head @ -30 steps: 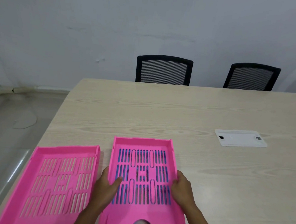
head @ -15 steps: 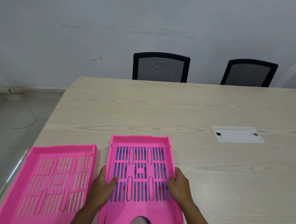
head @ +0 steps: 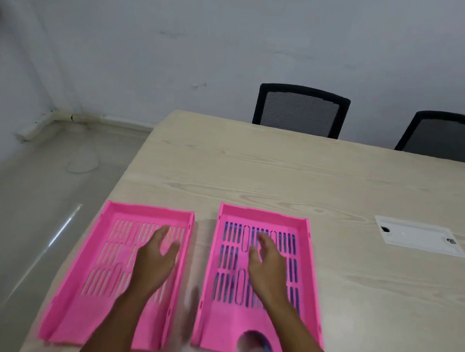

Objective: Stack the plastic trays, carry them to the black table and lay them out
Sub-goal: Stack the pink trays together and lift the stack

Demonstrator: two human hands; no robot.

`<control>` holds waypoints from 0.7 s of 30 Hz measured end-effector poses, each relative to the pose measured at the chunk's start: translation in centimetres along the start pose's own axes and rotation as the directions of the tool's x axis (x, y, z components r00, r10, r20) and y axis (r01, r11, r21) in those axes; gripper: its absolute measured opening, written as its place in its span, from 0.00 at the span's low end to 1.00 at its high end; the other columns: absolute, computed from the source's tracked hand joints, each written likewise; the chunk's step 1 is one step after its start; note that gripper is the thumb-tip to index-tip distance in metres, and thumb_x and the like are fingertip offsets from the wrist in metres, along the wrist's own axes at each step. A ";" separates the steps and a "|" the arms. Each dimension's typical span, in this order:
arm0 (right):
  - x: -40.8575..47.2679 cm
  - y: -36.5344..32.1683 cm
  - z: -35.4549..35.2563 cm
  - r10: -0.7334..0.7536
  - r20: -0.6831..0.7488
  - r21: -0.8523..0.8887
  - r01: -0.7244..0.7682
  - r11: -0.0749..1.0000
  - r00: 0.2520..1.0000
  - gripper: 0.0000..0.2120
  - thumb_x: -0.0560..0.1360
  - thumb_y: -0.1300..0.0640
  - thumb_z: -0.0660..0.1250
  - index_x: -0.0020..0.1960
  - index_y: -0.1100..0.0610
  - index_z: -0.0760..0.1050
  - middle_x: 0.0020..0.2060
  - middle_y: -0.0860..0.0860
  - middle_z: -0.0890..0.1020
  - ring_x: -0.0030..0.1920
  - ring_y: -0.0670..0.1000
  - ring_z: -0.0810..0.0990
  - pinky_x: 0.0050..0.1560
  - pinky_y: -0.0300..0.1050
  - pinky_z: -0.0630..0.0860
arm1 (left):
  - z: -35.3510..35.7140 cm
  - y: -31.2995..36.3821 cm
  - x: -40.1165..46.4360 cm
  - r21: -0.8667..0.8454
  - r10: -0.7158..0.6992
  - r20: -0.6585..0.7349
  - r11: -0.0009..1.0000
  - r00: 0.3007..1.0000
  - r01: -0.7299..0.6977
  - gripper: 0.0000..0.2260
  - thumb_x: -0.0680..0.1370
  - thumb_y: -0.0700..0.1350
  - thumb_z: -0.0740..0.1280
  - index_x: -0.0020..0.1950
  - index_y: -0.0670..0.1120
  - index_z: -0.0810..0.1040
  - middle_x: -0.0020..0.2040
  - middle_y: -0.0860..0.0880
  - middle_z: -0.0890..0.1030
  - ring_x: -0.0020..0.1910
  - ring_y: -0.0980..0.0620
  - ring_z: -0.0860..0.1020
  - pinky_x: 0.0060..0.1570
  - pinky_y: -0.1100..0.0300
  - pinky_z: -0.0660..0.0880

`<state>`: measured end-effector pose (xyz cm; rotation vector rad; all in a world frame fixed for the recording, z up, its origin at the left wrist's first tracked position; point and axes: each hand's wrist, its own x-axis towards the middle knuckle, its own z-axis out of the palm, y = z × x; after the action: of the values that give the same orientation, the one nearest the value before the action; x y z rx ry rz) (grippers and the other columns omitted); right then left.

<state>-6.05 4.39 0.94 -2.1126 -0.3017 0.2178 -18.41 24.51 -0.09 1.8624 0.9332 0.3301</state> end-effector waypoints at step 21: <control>-5.4 -3.9 16.9 0.156 0.289 -0.079 -0.138 0.987 0.945 0.14 0.82 0.67 0.55 0.63 0.61 0.75 0.51 0.56 0.85 0.48 0.55 0.83 0.58 0.52 0.81 | -16.0 -12.3 1.5 0.032 -0.288 0.007 0.957 0.958 0.288 0.18 0.78 0.42 0.68 0.68 0.46 0.76 0.56 0.43 0.84 0.54 0.42 0.82 0.56 0.45 0.78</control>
<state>-16.25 18.38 -4.49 -2.1607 -0.3278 0.6226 -32.49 38.74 -3.34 1.7229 1.1899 0.1274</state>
